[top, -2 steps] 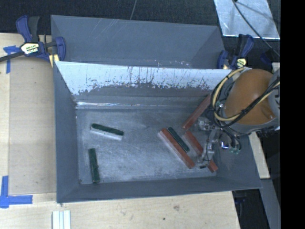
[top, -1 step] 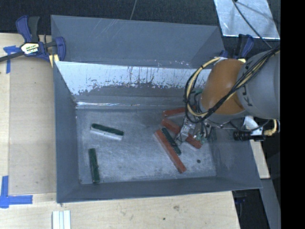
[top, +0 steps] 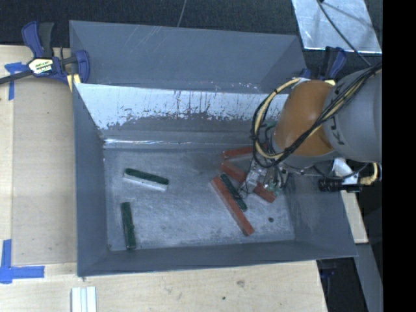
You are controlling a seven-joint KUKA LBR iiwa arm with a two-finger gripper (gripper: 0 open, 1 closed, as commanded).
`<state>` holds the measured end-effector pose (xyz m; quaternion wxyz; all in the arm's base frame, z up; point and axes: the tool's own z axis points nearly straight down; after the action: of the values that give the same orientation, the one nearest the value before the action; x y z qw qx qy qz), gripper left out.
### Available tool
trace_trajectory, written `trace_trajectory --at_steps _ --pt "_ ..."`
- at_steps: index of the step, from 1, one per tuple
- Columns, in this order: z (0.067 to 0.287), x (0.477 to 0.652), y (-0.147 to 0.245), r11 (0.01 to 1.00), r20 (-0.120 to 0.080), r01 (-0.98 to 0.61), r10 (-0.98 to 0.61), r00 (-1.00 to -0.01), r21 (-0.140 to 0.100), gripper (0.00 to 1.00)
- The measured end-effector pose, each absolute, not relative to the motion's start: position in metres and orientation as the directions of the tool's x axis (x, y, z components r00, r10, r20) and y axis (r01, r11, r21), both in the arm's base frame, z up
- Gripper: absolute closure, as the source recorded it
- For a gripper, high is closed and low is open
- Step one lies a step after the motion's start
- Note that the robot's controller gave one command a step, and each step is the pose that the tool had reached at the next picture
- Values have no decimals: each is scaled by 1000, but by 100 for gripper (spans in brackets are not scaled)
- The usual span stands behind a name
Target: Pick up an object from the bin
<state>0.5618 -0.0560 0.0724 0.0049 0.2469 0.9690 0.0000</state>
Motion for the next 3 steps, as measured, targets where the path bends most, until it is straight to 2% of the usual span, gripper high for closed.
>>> trace_trajectory --at_steps 1,2,3 --pt "75 561 -56 878 -6 479 479 -878 1 100" --pt "93 558 -56 878 6 478 478 -878 -3 100" --pt "112 560 -56 879 1 477 477 -879 -1 100"
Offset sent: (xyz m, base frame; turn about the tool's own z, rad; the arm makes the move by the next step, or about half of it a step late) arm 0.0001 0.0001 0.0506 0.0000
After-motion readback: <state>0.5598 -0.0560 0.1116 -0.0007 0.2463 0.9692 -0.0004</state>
